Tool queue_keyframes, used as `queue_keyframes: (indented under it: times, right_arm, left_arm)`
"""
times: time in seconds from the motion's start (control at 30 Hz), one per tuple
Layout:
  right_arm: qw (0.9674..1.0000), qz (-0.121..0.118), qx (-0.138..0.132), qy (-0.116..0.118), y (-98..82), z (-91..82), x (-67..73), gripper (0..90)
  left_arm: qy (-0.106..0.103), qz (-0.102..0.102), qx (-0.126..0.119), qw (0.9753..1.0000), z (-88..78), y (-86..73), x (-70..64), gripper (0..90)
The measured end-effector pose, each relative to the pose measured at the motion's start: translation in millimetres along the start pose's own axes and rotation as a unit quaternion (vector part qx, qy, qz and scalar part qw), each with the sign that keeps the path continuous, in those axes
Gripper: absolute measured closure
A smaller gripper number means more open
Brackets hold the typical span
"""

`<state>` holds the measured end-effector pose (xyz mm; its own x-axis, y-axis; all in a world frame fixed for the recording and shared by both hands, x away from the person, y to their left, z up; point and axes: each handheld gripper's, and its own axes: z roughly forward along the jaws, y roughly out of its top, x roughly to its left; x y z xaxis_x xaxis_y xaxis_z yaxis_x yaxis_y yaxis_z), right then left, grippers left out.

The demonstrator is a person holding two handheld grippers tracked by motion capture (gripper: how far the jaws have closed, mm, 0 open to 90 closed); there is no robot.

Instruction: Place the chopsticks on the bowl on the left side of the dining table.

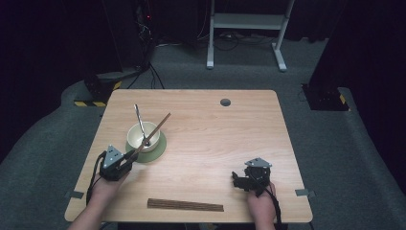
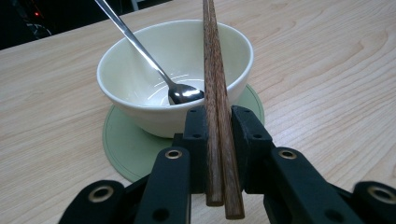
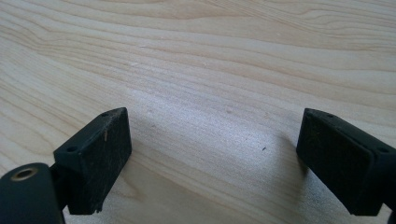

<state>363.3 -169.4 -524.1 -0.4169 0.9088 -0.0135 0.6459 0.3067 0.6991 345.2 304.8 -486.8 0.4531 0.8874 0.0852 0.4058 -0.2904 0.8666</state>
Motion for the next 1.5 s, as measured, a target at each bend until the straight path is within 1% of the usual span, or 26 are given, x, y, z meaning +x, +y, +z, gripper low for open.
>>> queue_keyframes:
  times: [0.03, 0.13, 0.17, 0.2, 0.23, 0.3, 0.37, 0.4, 0.43, 0.47, 0.5, 0.57, 0.6, 0.63, 0.73, 0.77, 0.9, 0.93, 0.97, 1.03, 1.07, 1.23, 1.33, 1.37, 1.43, 1.5]
  right_arm:
    - [1.0, 0.0, 0.0, 0.0, 0.0, 0.0, 0.0, 9.7]
    - [1.0, 0.0, 0.001, 0.0, 0.0, -0.1, 0.0, 9.7]
    - [1.0, 0.0, 0.0, -0.001, -0.1, -0.1, 0.1, 9.7]
    - [1.0, 0.0, -0.001, -0.003, -0.1, -0.3, 0.7, 10.4]
    - [1.0, 0.0, -0.001, -0.003, -0.1, -0.3, 0.7, 10.4]
    - [0.9998, -0.017, -0.005, -0.003, 0.1, -0.7, 2.6, 10.6]
    - [0.9998, -0.019, -0.009, -0.007, 0.5, -1.0, 4.8, 12.1]
    - [0.9997, -0.024, -0.001, -0.006, 2.9, -1.6, 7.5, 11.8]
    - [0.9994, -0.033, -0.001, -0.009, 6.3, -3.1, 11.6, 12.2]
    - [0.9991, -0.038, -0.017, -0.009, 15.1, -7.5, 21.2, 12.3]
    - [0.9991, -0.038, -0.017, -0.009, 15.1, -7.5, 21.2, 12.3]
    - [0.9982, -0.044, -0.04, 0.008, 29.0, -14.1, 37.4, 14.8]
    - [0.9977, -0.05, -0.045, 0.01, 33.0, -15.9, 43.2, 16.9]
    - [0.9977, -0.05, -0.045, 0.01, 33.0, -15.9, 43.2, 16.9]
    - [0.9955, -0.065, -0.065, 0.02, 49.2, -19.8, 61.7, 24.7]
    - [0.9955, -0.065, -0.065, 0.02, 49.2, -19.8, 61.7, 24.7]
    - [0.9945, -0.072, -0.071, 0.028, 68.6, -19.5, 76.1, 26.7]
    - [0.9938, -0.074, -0.075, 0.035, 77.8, -18.0, 84.1, 28.1]
    - [0.9938, -0.074, -0.075, 0.035, 77.8, -18.0, 84.1, 28.1]
    - [0.9927, -0.083, -0.079, 0.036, 86.6, -15.2, 92.7, 29.6]
    - [0.9923, -0.083, -0.084, 0.037, 94.0, -12.7, 101.0, 31.6]
    - [0.9913, -0.091, -0.087, 0.038, 106.9, -5.3, 115.1, 33.6]
    - [0.9904, -0.097, -0.089, 0.041, 116.1, 0.7, 124.2, 35.8]
    - [0.9901, -0.1, -0.084, 0.051, 121.9, 6.2, 129.7, 38.7]
    - [0.9897, -0.102, -0.084, 0.055, 124.8, 9.5, 132.7, 39.0]
    - [0.9892, -0.107, -0.082, 0.057, 130.0, 16.4, 138.1, 39.5]
  left_arm:
    - [0.0, -0.002, 0.0, 1.0, 0.0, -0.1, 0.7, 75.4]
    - [0.001, -0.007, 0.0, 1.0, -0.3, -0.3, 2.6, 65.6]
    - [0.004, -0.006, 0.0, 1.0, -0.4, -0.6, 2.7, 65.6]
    - [0.007, -0.003, 0.001, 1.0, -1.3, -1.5, 2.6, 59.4]
    - [0.007, -0.003, 0.001, 1.0, -1.3, -1.5, 2.6, 58.0]
    - [0.008, -0.003, 0.004, 1.0, -2.9, -2.9, 2.5, 56.4]
    - [0.008, -0.002, 0.006, 0.9999, -3.4, -3.3, 2.7, 55.9]
    - [0.007, -0.004, 0.006, 0.9999, -3.7, -3.6, 2.8, 55.4]
    - [0.008, -0.002, 0.007, 0.9999, -4.1, -4.1, 2.9, 55.1]
    - [0.01, 0.0, 0.009, 0.9999, -4.7, -5.2, 3.5, 54.9]
    - [0.01, 0.0, 0.009, 0.9999, -4.7, -5.2, 3.5, 54.9]
    - [0.011, -0.002, 0.012, 0.9999, -5.9, -6.4, 5.9, 55.0]
    - [0.01, -0.01, 0.008, 0.9999, -7.8, -7.2, 8.9, 54.9]
    - [0.01, -0.01, 0.008, 0.9999, -7.8, -7.2, 8.9, 55.0]
    - [0.006, -0.016, 0.003, 0.9999, -10.2, -8.7, 12.3, 54.9]
    - [0.005, -0.018, 0.002, 0.9998, -10.5, -9.0, 13.6, 54.9]
    - [0.007, -0.038, -0.004, 0.9993, -11.5, -9.6, 22.5, 54.9]
    - [0.008, -0.042, -0.006, 0.999, -11.2, -10.7, 27.0, 54.9]
    - [0.008, -0.042, -0.006, 0.999, -11.2, -10.7, 27.0, 54.9]
    - [0.009, -0.05, -0.006, 0.9987, -10.5, -11.6, 31.7, 54.9]
    - [0.008, -0.064, -0.01, 0.9978, -10.1, -12.6, 36.1, 54.7]
    - [0.011, -0.071, -0.012, 0.9974, -9.8, -14.1, 40.4, 54.5]
    - [0.028, -0.077, -0.016, 0.9965, -10.0, -15.1, 44.4, 52.5]
    - [0.03, -0.08, -0.016, 0.9962, -9.7, -15.8, 45.5, 51.4]
    - [0.035, -0.08, -0.012, 0.9961, -8.7, -17.5, 47.0, 51.4]
    - [0.037, -0.09, -0.012, 0.9952, -8.6, -19.1, 49.5, 51.4]
